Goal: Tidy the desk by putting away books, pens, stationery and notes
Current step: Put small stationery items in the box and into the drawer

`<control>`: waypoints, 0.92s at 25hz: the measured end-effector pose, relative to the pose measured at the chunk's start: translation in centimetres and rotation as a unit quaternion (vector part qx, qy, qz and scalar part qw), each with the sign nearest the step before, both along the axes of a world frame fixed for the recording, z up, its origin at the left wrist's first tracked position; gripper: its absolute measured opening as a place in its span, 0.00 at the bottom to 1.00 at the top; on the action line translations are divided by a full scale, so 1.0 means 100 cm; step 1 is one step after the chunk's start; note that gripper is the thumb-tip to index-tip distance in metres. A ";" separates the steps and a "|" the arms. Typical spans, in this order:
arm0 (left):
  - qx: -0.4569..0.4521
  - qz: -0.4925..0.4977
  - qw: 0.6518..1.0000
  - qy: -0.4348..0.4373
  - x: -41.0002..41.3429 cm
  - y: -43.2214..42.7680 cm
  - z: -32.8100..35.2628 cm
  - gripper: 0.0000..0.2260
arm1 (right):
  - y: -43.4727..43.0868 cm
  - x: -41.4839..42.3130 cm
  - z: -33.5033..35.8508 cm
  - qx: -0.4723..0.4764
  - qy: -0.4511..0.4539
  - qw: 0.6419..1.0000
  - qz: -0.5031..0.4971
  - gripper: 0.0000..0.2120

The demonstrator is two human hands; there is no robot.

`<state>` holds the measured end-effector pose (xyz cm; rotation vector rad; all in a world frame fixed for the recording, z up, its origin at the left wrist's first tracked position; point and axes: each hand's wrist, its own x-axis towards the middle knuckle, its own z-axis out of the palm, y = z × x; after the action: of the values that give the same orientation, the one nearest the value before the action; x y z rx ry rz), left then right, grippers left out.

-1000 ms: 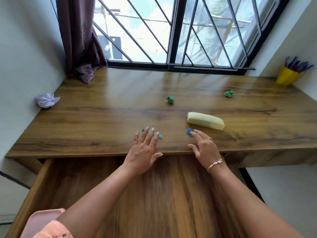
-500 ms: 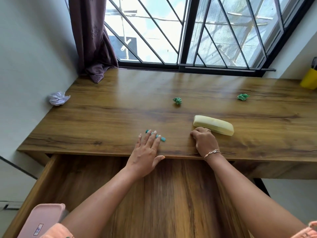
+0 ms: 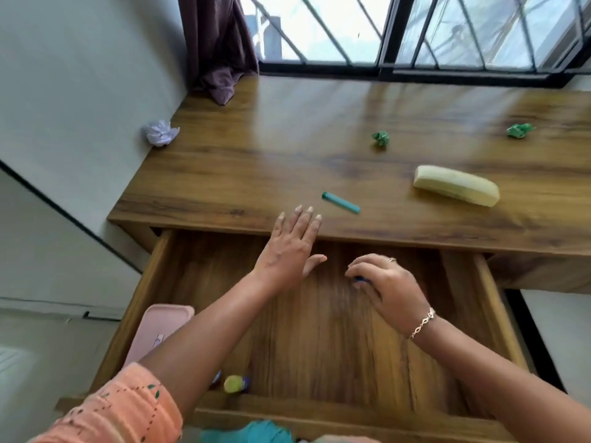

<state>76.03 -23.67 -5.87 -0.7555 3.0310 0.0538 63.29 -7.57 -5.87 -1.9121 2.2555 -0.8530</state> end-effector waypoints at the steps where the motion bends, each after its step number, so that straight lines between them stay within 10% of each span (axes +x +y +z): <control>1: -0.001 -0.011 1.000 0.007 0.008 -0.002 -0.003 0.31 | 0.003 0.017 -0.007 0.028 -0.005 0.999 0.042 0.07; 10: -0.013 -0.093 0.994 0.060 0.068 0.001 -0.037 0.21 | -0.011 0.111 -0.045 0.302 0.020 0.918 0.256 0.09; 23: 0.023 -0.043 0.996 0.070 0.082 -0.006 -0.046 0.18 | -0.028 0.134 -0.070 0.353 0.034 0.886 0.297 0.12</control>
<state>84.21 -24.25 -10.49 -0.6438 3.1786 0.1808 76.74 -10.34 -12.90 -2.0288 1.4916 0.1147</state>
